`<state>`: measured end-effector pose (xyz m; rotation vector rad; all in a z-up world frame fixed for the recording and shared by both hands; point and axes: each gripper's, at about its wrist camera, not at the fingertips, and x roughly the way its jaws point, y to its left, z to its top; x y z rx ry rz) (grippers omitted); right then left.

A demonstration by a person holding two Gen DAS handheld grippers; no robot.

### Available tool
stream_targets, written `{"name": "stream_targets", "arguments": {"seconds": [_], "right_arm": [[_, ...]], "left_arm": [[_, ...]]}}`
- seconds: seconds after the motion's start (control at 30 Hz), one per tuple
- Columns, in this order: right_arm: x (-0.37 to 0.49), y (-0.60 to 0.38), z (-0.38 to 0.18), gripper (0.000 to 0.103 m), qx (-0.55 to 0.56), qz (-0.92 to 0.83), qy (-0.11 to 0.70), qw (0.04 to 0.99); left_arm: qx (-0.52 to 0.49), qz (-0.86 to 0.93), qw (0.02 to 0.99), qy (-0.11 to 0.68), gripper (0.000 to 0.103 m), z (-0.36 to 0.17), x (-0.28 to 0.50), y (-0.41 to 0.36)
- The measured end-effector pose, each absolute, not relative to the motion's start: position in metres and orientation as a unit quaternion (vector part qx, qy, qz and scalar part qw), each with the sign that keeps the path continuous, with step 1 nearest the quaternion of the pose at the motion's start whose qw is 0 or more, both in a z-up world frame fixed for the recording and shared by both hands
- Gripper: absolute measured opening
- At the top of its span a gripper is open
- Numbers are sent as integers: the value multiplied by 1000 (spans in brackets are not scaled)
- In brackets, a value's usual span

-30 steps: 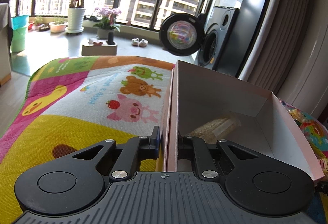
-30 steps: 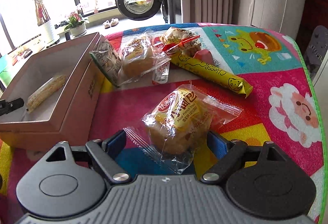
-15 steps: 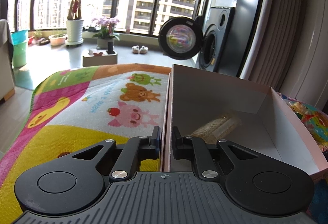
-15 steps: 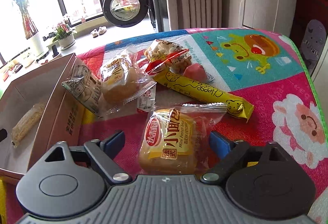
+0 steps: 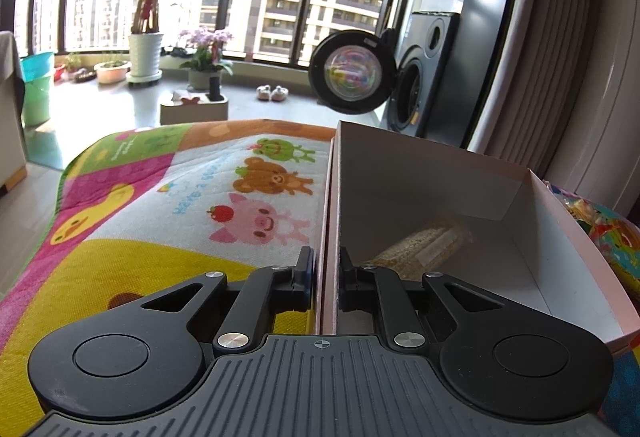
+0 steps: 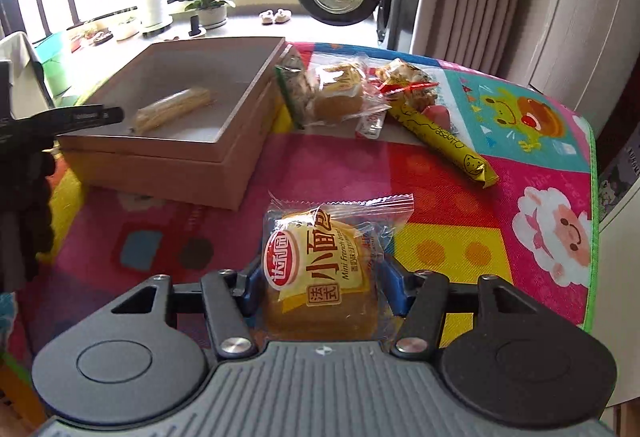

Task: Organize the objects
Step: 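Carry the bread bun into the box and open the right gripper, then move the right gripper back to the yellow cheese stick on the mat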

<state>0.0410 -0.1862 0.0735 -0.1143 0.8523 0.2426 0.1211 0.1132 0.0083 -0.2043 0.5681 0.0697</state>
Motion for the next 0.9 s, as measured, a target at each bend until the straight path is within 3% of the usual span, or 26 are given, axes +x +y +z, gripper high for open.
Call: {"name": "stream_targets", "arguments": {"seconds": [0.2, 0.47, 0.67, 0.9], "right_arm": [[42, -151, 130, 58, -12, 197, 357, 913], [117, -84, 127, 58, -10, 205, 329, 922], [143, -71, 104, 71, -31, 182, 349, 919], [117, -121, 101, 85, -22, 130, 332, 934]], "left_arm": [[-103, 34, 954, 278, 13, 8, 121, 114], [-120, 29, 951, 284, 13, 7, 123, 120], [-123, 28, 950, 286, 13, 6, 123, 121], [-122, 28, 950, 286, 13, 5, 123, 122]]}}
